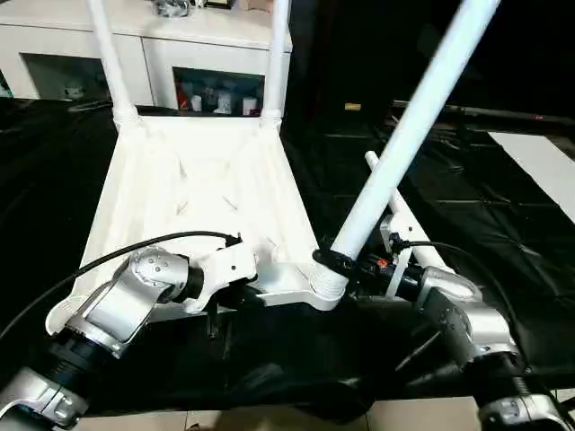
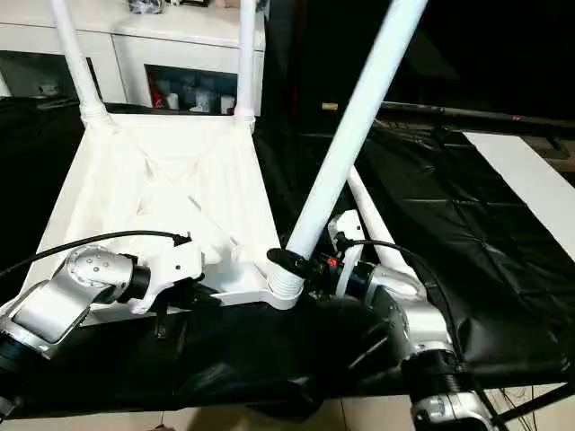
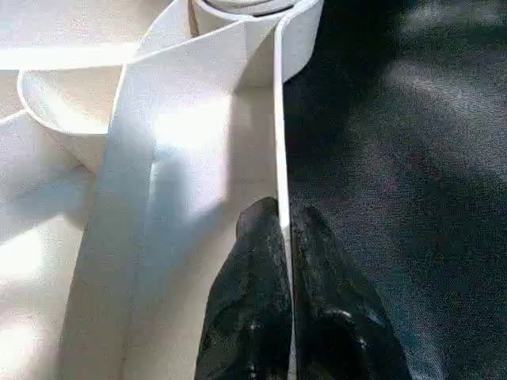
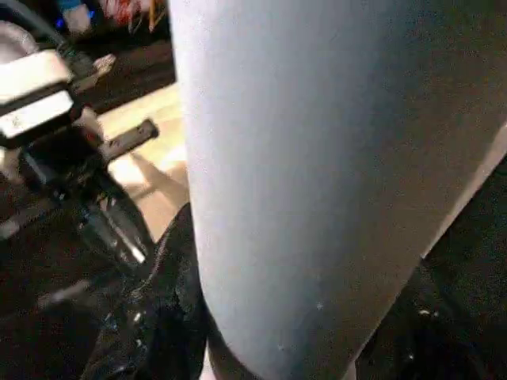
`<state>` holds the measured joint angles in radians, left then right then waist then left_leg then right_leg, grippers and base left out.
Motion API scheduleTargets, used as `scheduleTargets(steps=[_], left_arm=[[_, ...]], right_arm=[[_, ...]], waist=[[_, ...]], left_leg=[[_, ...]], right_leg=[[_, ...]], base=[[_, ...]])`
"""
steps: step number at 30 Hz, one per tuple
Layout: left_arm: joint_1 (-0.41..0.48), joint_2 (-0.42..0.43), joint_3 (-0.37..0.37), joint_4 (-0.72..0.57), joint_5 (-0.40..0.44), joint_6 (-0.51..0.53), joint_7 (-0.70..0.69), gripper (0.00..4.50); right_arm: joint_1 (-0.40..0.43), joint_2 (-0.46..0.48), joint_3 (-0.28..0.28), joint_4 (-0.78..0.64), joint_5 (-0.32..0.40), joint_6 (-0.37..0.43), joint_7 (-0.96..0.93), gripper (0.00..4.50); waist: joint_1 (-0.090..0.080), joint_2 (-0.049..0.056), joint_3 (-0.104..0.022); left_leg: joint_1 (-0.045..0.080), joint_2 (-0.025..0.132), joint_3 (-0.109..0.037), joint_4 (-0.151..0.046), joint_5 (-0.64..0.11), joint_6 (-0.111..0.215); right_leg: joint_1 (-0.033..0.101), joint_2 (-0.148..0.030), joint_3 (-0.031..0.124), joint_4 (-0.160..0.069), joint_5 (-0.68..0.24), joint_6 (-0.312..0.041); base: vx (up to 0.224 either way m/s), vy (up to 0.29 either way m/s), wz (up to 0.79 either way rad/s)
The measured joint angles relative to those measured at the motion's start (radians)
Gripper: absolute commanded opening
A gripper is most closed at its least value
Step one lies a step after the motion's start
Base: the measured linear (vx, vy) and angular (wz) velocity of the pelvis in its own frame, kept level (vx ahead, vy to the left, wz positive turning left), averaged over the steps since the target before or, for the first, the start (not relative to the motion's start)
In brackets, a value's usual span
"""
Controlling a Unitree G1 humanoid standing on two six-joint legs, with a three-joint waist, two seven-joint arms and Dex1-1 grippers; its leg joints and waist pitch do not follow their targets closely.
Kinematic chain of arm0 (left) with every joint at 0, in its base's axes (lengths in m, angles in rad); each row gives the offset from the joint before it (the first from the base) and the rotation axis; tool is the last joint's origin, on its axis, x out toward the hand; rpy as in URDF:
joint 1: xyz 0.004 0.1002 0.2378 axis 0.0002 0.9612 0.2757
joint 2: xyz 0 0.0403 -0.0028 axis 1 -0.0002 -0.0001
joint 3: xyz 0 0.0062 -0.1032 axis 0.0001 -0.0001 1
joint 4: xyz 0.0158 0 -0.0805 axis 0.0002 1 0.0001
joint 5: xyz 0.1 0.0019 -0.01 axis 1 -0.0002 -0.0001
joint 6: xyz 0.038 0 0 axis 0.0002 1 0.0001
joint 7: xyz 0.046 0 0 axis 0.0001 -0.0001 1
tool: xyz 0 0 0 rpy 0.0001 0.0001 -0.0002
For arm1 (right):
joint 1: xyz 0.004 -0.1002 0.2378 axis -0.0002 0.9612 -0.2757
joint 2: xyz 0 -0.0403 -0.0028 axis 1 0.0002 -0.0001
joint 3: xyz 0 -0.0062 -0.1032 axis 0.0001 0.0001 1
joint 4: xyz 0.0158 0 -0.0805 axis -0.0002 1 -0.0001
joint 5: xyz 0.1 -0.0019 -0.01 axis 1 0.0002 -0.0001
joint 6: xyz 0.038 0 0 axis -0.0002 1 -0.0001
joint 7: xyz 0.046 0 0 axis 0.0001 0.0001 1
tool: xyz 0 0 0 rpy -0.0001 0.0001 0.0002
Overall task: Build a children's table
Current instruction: Insert table leg to table base
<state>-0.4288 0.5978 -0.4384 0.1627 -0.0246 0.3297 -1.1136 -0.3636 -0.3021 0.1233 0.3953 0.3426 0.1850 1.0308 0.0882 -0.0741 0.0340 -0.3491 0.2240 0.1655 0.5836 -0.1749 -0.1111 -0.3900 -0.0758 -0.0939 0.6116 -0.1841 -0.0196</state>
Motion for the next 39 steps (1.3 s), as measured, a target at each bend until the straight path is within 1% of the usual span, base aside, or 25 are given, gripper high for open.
scheduleTargets(steps=[4,6,12,15,21,24,26,28,33,35,39], left_arm=[[0.0,0.0,0.0,0.0,0.001,-0.006,-0.008,0.0],[0.0,0.0,0.0,0.0,0.001,-0.007,-0.01,0.0],[0.0,0.0,-0.001,-0.001,0.002,-0.011,-0.021,0.0],[0.0,0.0,-0.002,-0.002,0.002,-0.013,-0.032,0.0],[0.0,0.001,-0.004,-0.002,0.004,-0.021,-0.036,0.0],[0.0,0.003,-0.004,-0.001,0.007,-0.022,-0.036,0.0],[0.0,0.003,-0.004,0.0,0.009,-0.024,-0.036,0.0],[0.0,0.006,-0.003,0.003,0.009,-0.024,-0.036,0.0],[-0.002,0.007,0.002,0.009,0.012,-0.026,-0.032,0.0],[-0.002,0.006,0.002,0.009,0.012,-0.027,-0.031,0.0],[-0.002,0.006,0.002,0.008,0.012,-0.029,-0.032,0.0]], right_arm=[[-0.022,-0.032,0.045,-0.03,-0.053,0.001,0.027,1.87],[-0.035,-0.038,0.059,-0.039,-0.071,0.009,0.036,1.87],[-0.073,-0.078,0.107,-0.054,-0.084,0.053,0.078,1.87],[-0.079,-0.087,0.119,-0.059,-0.102,0.055,0.109,1.87],[-0.091,-0.087,0.12,-0.037,-0.101,0.055,0.13,1.87],[-0.103,-0.074,0.112,-0.007,-0.093,0.055,0.132,1.87],[-0.108,-0.059,0.096,0.014,-0.078,0.055,0.13,1.87],[-0.114,-0.036,0.069,0.048,-0.067,0.056,0.12,1.87],[-0.124,-0.002,0.007,0.111,-0.008,0.118,0.089,1.86],[-0.124,-0.003,0.0,0.119,0.005,0.129,0.089,1.86],[-0.119,-0.003,-0.006,0.121,0.01,0.123,0.093,1.86]], waist=[[0.003,-0.001,0.0],[0.004,-0.001,0.0],[0.007,-0.001,-0.001],[0.008,-0.001,-0.001],[0.008,-0.002,-0.001],[0.007,-0.002,-0.001],[0.006,-0.003,-0.002],[0.001,-0.004,-0.003],[-0.004,-0.006,-0.001],[-0.004,-0.006,-0.001],[-0.002,-0.006,-0.001]], left_leg=[[0.0,0.0,0.001,-0.005,0.0,0.0],[0.0,0.0,0.001,-0.006,0.0,0.0],[0.0,0.0,0.002,-0.007,0.0,0.0],[0.0,0.0,0.003,-0.007,0.0,0.0],[0.0,0.0,0.003,-0.007,0.0,0.0],[0.0,0.0,0.003,-0.008,0.0,0.0],[0.0,0.0,0.003,-0.007,0.0,0.0],[0.001,0.0,0.003,-0.007,0.0,0.0],[0.001,0.0,0.001,-0.007,0.0,0.0],[0.001,0.0,0.001,-0.007,0.0,0.0],[0.001,0.0,0.001,-0.007,0.0,0.0]], right_leg=[[0.0,0.0,-0.001,0.0,0.0,0.001],[0.0,0.0,-0.002,-0.001,-0.001,0.001],[0.0,-0.001,-0.001,-0.001,-0.002,0.002],[0.001,-0.001,-0.001,-0.001,-0.003,0.005],[0.002,-0.002,-0.001,-0.002,-0.004,0.005],[0.002,-0.001,-0.001,-0.002,-0.004,0.005],[0.002,-0.001,-0.001,-0.002,-0.004,0.005],[0.002,-0.001,-0.001,-0.001,-0.004,0.005],[0.002,-0.001,-0.001,-0.001,-0.004,0.005],[0.002,-0.001,-0.001,-0.001,-0.004,0.005],[0.002,-0.001,-0.001,-0.001,-0.003,0.005]], base=[[0.0,0.0,0.0],[0.0,0.0,0.0],[0.0,0.0,0.0],[0.0,0.0,0.0],[0.0,0.0,0.0],[0.0,0.0,0.0],[0.0,0.0,0.0],[0.0,0.0,0.0],[0.0,0.0,0.0],[0.0,0.0,0.0],[0.0,0.0,0.0]])
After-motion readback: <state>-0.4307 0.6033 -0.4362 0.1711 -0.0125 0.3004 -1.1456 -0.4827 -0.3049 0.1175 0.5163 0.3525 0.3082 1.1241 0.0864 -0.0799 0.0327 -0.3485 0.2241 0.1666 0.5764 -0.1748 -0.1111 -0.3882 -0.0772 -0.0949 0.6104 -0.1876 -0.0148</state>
